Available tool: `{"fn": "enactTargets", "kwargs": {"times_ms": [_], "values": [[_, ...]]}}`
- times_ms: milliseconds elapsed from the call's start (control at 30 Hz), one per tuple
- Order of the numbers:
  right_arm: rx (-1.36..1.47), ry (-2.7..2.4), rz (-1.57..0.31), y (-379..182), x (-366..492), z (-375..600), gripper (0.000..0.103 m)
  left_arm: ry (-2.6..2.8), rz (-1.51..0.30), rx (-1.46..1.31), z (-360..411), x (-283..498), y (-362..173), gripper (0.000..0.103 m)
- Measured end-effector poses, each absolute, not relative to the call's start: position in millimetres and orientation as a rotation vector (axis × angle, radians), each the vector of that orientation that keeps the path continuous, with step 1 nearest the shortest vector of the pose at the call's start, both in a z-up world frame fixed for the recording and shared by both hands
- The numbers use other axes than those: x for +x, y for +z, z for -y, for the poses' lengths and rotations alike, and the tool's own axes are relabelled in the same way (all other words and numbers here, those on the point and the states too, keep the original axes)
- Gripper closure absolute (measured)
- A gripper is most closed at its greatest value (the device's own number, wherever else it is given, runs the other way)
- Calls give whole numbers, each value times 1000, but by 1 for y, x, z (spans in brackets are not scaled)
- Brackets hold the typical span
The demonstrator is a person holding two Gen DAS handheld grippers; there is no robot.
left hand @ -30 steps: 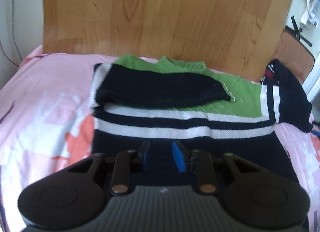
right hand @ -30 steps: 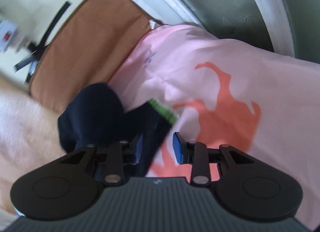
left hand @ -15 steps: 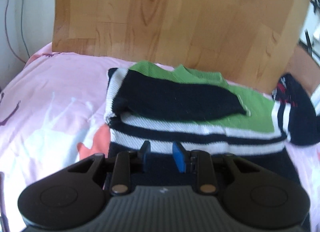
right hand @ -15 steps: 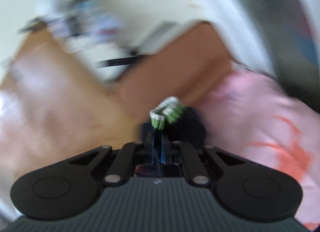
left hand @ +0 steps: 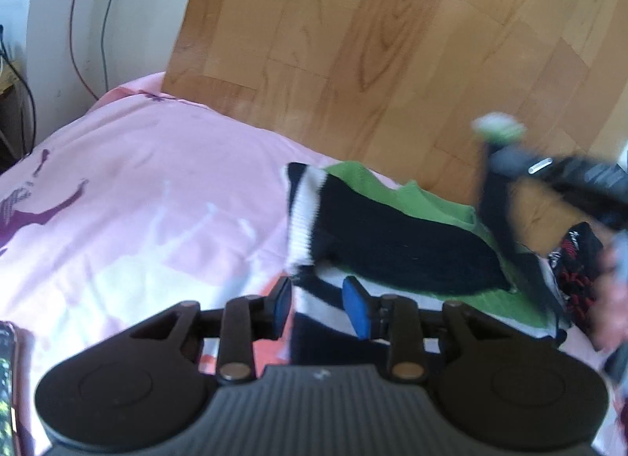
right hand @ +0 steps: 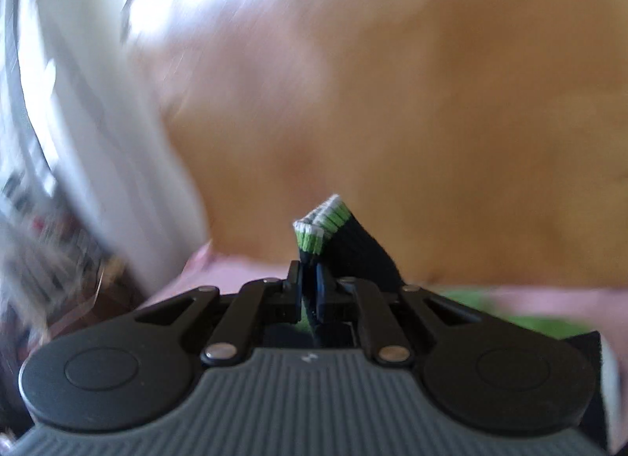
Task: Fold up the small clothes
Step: 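Lay the held sleeve cuff across the sweater body with the right gripper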
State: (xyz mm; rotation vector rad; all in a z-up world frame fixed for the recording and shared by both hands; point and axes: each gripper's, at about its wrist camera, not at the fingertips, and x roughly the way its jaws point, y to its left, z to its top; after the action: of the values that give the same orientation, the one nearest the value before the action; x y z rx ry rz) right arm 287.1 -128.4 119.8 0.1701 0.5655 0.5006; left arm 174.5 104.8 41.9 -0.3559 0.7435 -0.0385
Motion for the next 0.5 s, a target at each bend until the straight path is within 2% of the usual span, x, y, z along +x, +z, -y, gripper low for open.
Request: {"fn": "enactTargets", "kwargs": {"times_ms": [100,133,200,333,500], "values": [[141,599,-755,79,302,101,89,-42,-749,-343,-109,181,43,73],[140,591,-768,74,300,105,89,-47,-747,-332,-110,184,44,71],[160,571,-739,77,290,134,89,-49,-742,-305,-109,192,45,68],[199,394,-654,91,270,211,87,-89,-750,-291,-97,219,43,67],[201,206,-755,69,263,271,87,-132,-784,-180,-58,257,26,69]]}}
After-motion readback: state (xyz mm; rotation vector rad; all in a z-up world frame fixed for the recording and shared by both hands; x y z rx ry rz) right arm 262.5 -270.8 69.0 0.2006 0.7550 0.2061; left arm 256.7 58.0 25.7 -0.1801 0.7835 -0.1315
